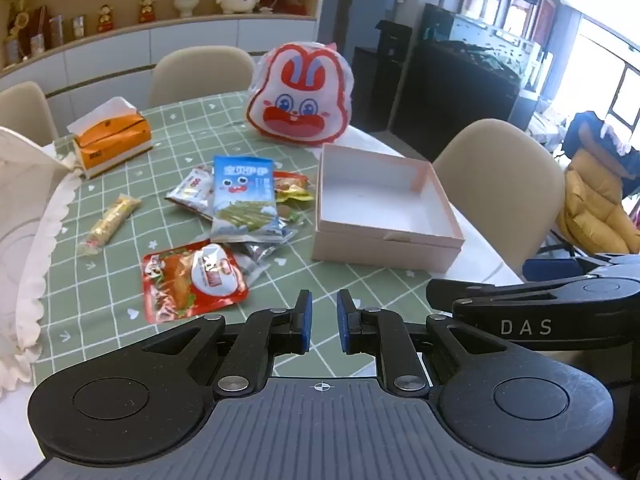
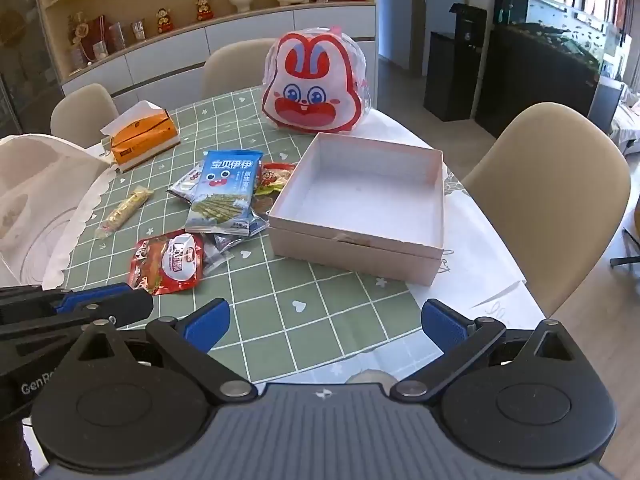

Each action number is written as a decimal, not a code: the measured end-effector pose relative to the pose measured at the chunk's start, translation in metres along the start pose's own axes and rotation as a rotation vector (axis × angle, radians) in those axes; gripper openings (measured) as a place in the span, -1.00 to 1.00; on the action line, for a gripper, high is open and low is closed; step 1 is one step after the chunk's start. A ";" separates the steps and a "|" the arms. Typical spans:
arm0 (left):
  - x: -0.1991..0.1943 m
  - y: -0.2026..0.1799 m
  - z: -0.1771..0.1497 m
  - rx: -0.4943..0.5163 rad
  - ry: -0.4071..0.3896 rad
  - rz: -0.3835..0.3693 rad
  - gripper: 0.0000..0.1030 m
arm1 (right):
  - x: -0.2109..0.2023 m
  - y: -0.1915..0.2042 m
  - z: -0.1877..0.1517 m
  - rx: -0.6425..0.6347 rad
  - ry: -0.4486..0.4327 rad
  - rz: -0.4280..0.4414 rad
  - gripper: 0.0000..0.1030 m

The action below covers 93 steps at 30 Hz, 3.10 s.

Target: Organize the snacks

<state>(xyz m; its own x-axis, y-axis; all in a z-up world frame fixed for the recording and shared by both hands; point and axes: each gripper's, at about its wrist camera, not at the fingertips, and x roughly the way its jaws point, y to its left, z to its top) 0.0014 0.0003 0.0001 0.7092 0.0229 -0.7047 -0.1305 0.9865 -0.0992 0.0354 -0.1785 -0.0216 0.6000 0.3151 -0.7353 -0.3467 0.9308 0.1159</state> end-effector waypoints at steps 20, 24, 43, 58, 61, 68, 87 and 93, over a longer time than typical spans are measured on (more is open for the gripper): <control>0.002 0.006 -0.009 -0.046 0.054 -0.037 -0.66 | 0.001 -0.003 -0.008 0.014 0.029 -0.004 0.99; 0.002 0.006 -0.008 -0.050 0.054 -0.040 -0.66 | 0.000 -0.003 -0.009 0.012 0.027 -0.005 0.99; 0.000 0.004 -0.007 -0.048 0.049 -0.044 -0.66 | -0.002 -0.003 -0.008 0.019 0.025 0.003 0.99; 0.001 0.003 -0.008 -0.055 0.057 -0.045 -0.66 | -0.003 -0.004 -0.008 0.025 0.019 0.004 0.99; 0.001 0.004 -0.008 -0.059 0.058 -0.045 -0.66 | -0.003 -0.004 -0.008 0.023 0.020 0.006 0.99; 0.002 0.006 -0.007 -0.066 0.062 -0.045 -0.66 | -0.001 -0.002 -0.008 0.017 0.023 0.006 0.99; 0.009 0.012 -0.008 -0.079 0.075 -0.044 -0.66 | 0.007 0.000 -0.007 0.021 0.040 -0.005 0.99; 0.020 0.020 -0.009 -0.088 0.089 -0.043 -0.66 | 0.018 0.003 -0.005 0.023 0.046 -0.017 0.99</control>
<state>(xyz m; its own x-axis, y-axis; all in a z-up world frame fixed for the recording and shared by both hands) 0.0068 0.0189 -0.0226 0.6512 -0.0371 -0.7580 -0.1646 0.9681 -0.1888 0.0416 -0.1713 -0.0382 0.5715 0.2909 -0.7673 -0.3200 0.9400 0.1181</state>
